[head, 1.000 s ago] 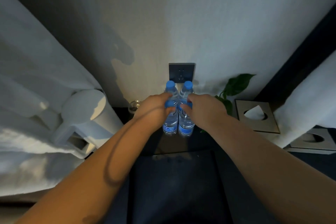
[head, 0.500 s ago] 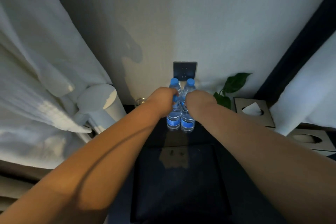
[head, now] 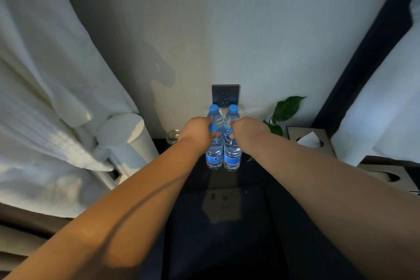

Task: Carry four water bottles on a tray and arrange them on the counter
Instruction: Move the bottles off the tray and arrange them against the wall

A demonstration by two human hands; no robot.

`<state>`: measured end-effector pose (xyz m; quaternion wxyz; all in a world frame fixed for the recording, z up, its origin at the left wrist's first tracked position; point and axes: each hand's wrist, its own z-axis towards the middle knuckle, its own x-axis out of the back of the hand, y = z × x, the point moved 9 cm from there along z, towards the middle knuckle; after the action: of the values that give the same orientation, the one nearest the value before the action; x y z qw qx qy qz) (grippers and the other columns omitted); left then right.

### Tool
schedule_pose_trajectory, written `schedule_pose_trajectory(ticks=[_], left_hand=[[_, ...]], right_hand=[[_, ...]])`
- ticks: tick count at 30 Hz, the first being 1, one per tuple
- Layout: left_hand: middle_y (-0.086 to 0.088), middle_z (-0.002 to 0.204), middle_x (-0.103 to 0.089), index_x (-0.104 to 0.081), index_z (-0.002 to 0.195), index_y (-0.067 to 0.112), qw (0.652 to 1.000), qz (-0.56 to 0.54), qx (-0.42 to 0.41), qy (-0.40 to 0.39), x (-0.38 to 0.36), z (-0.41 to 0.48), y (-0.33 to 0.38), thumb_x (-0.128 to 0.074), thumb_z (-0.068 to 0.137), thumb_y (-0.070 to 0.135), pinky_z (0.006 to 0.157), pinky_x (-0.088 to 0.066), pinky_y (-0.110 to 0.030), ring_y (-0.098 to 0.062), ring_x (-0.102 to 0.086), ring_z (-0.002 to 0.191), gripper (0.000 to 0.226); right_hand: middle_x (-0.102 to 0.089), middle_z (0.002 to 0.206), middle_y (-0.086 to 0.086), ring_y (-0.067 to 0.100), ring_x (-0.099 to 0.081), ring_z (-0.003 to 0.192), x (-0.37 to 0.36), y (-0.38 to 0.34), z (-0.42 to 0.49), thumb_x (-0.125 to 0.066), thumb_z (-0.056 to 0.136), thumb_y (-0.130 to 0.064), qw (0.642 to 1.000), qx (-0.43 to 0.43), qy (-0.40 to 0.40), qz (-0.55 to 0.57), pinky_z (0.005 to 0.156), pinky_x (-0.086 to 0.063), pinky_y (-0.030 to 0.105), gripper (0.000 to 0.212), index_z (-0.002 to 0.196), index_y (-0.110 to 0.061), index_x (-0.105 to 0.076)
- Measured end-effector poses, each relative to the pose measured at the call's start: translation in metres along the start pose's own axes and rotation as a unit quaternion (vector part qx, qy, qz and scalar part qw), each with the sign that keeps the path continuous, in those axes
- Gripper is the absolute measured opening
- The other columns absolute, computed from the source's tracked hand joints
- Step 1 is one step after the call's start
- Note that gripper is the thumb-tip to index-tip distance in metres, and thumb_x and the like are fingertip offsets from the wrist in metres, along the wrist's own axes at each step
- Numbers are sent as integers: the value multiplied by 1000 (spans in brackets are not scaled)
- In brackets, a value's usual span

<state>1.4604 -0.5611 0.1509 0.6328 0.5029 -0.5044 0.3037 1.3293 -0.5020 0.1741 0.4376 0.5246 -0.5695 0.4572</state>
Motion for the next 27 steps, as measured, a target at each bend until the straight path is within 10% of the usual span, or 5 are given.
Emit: schedule_pose_trajectory(ticks=[12,27], left_hand=[[-6,105,-61,-60,117,17,992,92,-82,-23,1,1,12,-63,93,14,79,-51,-35,-24,-59,91,24],[-9,101,-64,-55,118,15,996,68,-60,-21,-3,8,14,-63,90,8,75,-52,-38,-26,-61,88,30]], right_hand=[[-63,124,12,27,-62,113,-3,-1,5,-59,103,-15,1000,2,-6,-11,87,-49,34,27,129,-11,-61],[-63,99,8,21,-59,86,-2,0,7,-59,101,-12,999,10,26,18,75,-50,32,18,118,-12,-66]])
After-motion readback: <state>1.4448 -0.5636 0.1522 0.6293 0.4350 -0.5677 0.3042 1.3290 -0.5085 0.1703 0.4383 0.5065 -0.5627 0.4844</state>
